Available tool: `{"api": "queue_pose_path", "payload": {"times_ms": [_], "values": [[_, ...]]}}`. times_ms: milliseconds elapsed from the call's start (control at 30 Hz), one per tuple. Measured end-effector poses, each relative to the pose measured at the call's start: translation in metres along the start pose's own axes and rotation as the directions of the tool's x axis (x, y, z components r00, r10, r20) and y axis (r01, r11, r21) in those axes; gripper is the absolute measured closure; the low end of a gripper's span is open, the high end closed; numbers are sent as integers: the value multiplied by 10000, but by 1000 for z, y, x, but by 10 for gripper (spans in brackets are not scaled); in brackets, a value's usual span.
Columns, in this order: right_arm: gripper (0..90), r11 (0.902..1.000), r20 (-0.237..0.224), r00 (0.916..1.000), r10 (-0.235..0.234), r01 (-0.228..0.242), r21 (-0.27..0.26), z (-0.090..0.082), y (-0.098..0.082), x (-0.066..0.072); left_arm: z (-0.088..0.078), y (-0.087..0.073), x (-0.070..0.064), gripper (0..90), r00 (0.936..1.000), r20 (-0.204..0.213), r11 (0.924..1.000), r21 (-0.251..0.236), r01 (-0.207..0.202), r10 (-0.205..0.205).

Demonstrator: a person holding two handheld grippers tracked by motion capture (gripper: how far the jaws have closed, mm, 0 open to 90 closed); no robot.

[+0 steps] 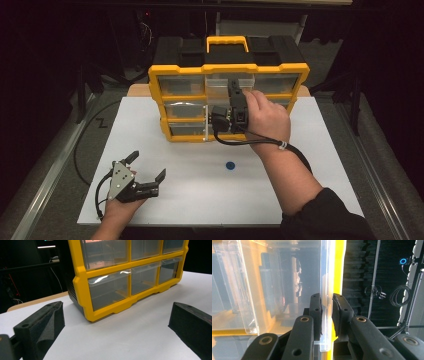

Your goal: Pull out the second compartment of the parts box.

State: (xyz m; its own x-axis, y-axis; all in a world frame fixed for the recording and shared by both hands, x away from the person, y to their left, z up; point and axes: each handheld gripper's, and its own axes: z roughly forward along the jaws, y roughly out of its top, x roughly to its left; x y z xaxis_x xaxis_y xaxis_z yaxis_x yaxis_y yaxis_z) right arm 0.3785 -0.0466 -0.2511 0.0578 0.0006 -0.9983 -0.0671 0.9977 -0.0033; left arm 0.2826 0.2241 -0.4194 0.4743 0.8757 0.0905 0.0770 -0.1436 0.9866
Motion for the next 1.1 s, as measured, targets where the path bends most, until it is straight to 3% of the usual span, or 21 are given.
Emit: {"api": "queue_pose_path", "payload": {"times_ms": [1100], "values": [[812,9999,60,9999,-153,153,48,-17,0,2,0,0,0,9,10000,7,10000,-40,-7,8]]}}
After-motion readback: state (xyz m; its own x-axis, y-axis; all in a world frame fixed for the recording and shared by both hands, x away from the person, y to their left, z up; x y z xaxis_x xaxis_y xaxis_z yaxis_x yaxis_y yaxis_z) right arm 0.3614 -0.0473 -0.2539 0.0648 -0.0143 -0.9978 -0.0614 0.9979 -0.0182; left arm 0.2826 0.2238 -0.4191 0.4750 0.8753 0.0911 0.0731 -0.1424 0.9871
